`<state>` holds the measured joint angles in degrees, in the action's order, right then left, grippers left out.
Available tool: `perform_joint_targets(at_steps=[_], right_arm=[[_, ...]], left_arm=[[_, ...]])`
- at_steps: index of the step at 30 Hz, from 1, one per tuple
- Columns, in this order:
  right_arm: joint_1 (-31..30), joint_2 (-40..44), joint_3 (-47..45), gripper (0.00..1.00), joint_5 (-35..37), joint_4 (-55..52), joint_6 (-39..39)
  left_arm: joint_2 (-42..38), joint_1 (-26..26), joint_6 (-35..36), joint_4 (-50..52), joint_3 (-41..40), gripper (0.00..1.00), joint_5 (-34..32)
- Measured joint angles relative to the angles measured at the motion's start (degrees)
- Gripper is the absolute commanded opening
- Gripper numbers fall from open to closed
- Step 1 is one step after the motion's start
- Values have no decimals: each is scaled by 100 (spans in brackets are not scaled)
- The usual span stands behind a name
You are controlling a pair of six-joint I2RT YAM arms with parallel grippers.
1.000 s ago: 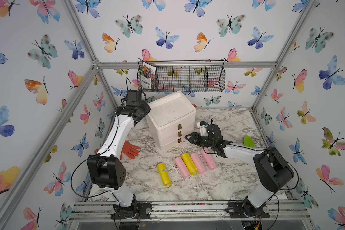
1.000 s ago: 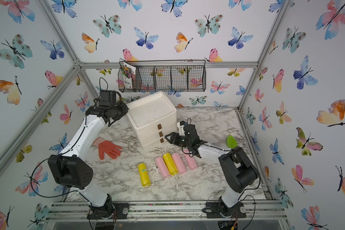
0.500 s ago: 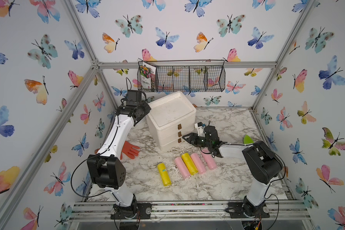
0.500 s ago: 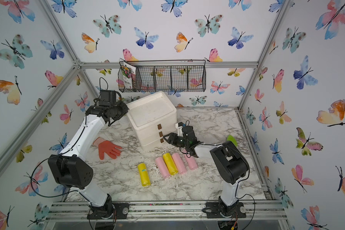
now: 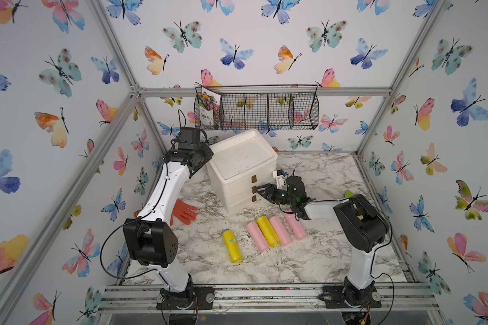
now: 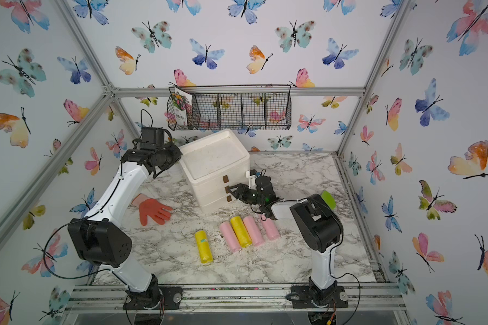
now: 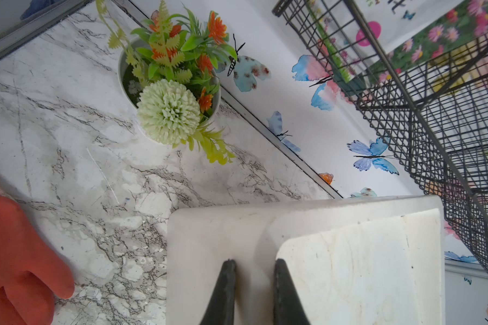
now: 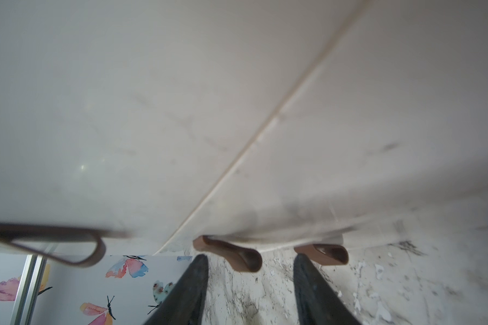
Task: Sort the rolls of trash bags by color and place them into the drawer
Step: Open the drawer in the storage box.
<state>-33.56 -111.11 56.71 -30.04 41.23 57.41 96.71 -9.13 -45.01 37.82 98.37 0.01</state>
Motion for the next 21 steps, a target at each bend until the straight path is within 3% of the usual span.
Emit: perform_joint_targets(at_steps=[13, 21], right_arm=[[-22, -212, 17, 45, -133, 470, 299], [-55, -214, -286, 52, -140, 931, 542]], left_arm=[[2, 0, -26, -7, 0, 0, 15], [7, 0, -26, -17, 0, 0, 33]])
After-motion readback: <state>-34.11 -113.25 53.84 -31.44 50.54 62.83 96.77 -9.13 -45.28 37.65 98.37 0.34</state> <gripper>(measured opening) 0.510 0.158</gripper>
